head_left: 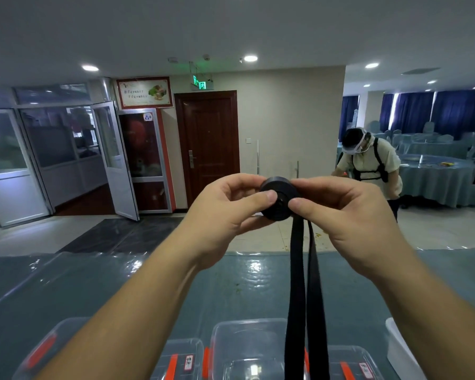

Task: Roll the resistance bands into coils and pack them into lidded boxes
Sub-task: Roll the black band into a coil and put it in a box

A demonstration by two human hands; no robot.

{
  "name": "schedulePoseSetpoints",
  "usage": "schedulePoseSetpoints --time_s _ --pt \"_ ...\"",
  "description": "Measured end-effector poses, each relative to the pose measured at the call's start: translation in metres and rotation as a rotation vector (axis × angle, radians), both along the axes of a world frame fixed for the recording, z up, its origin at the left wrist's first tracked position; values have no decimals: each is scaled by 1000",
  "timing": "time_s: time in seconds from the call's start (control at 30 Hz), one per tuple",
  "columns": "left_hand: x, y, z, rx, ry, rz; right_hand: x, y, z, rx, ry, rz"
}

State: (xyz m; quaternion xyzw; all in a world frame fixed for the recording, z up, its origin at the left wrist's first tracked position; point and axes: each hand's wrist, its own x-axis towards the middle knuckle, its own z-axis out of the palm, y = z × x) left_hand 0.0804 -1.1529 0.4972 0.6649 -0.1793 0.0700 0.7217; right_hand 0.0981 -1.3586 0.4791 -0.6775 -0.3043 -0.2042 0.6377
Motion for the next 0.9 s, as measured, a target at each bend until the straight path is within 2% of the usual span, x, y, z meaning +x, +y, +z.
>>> schedulePoseSetpoints --time_s 0.13,0.2,0.3,0.37,0.43,0.5,0.57,0.73,0.8,0.9 --pt "-1 6 7 356 -153 82 -2 -1 6 -98 -10 23" --pt "1 5 8 296 -167 95 -3 2 6 -45 -31 23" --pt "2 -3 0 78 -96 44 -1 5 4 79 -9 20" --pt "4 -6 -6 27 -54 30 0 3 3 54 0 16" --pt "5 -2 -6 132 -58 55 2 -1 4 -35 0 17" --pt "4 3 -1 336 -111 73 2 -4 6 -114 8 24" --pt "4 7 3 376 -143 68 1 -4 7 -94 -6 33" --pt "5 -3 -2 10 -23 -2 2 1 2 130 -3 67" --pt "5 -2 -4 74 -19 6 2 -2 0 75 14 52" --pt "3 2 0 359 -132 65 0 -5 3 -66 6 39"
